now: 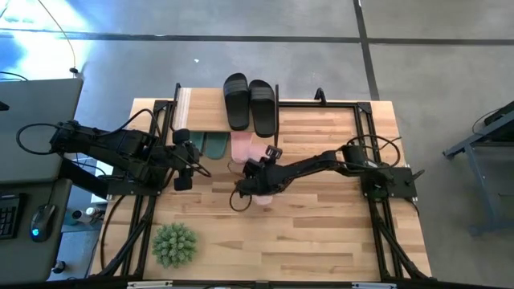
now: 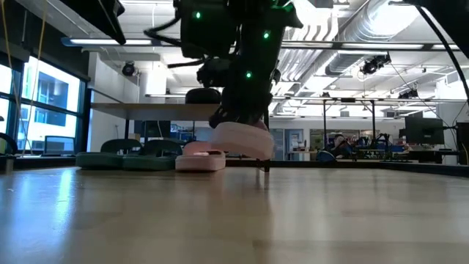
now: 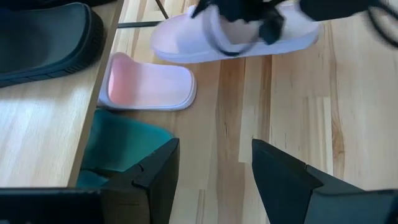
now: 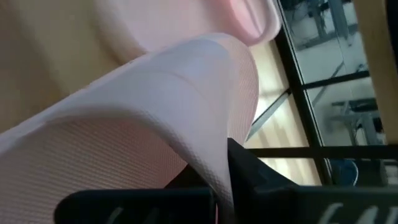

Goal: Pick and place slides into the shelf
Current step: Put the pink slide under the shelf

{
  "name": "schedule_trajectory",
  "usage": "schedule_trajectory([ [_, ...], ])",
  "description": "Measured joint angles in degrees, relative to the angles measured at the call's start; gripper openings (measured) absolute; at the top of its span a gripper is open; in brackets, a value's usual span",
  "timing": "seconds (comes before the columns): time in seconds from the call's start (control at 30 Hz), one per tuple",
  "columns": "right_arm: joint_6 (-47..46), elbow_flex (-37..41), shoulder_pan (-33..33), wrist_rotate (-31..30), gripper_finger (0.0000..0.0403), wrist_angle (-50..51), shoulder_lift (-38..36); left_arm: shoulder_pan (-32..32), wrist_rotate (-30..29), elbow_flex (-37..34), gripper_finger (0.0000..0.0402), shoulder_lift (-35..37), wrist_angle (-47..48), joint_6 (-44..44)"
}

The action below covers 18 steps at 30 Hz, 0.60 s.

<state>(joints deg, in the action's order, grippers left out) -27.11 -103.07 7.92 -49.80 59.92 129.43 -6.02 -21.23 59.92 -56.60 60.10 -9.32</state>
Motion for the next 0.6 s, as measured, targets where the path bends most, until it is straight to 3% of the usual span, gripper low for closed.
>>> schedule_trajectory([
  [0.6,5.1,0.0,-9.5,2.4,0.0000,-4.2,0.0,0.0,0.0,0.0,0.0184,0.0,0.0,0.0],
])
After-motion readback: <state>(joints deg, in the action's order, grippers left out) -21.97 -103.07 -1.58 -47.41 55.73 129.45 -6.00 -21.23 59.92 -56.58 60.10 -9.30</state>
